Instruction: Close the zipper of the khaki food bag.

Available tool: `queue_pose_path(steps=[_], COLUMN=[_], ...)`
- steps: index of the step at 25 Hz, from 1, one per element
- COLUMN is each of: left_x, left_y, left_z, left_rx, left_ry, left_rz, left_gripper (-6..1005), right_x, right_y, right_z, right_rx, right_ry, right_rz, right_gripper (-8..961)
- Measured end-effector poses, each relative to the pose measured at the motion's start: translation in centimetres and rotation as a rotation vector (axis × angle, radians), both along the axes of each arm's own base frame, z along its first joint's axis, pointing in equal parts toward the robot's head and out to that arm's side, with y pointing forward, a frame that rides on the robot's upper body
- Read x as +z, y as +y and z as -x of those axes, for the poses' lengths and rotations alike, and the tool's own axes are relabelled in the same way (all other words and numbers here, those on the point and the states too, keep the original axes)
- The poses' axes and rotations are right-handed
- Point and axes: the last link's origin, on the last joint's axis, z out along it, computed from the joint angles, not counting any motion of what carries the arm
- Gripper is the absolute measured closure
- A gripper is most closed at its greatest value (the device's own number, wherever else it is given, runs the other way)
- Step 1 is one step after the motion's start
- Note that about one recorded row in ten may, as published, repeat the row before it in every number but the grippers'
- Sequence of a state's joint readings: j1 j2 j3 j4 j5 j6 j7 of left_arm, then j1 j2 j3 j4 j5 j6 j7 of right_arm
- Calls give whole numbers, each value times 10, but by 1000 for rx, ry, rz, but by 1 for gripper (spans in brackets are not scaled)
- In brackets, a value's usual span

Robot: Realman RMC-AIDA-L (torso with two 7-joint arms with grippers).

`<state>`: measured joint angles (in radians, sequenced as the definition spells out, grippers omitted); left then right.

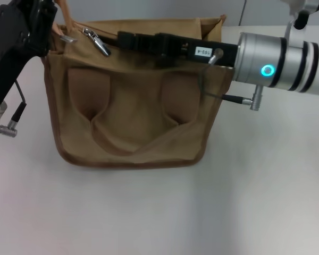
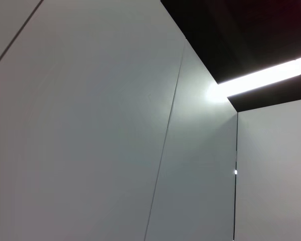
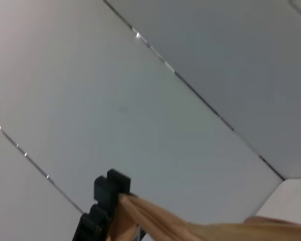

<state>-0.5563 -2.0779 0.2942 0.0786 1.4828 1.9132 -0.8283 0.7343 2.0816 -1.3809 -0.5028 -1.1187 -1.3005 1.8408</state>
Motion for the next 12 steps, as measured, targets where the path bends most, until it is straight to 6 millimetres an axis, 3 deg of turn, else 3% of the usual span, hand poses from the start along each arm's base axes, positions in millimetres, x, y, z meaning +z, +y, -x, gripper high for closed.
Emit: queue_pose_path(steps=[10, 12], left_x=[-1, -1], left_y=[1, 1], left_z=[-3, -4], left_rx=[-14, -14], left_ry=[-5, -6], left_rz=[3, 2], left_gripper=[927, 927], right_x=[3, 3], right_y=[-2, -3], right_z=[2, 2], right_rx=[67, 85], right_ry=[5, 7], right_rz=[-68, -74], right_gripper=[936, 874])
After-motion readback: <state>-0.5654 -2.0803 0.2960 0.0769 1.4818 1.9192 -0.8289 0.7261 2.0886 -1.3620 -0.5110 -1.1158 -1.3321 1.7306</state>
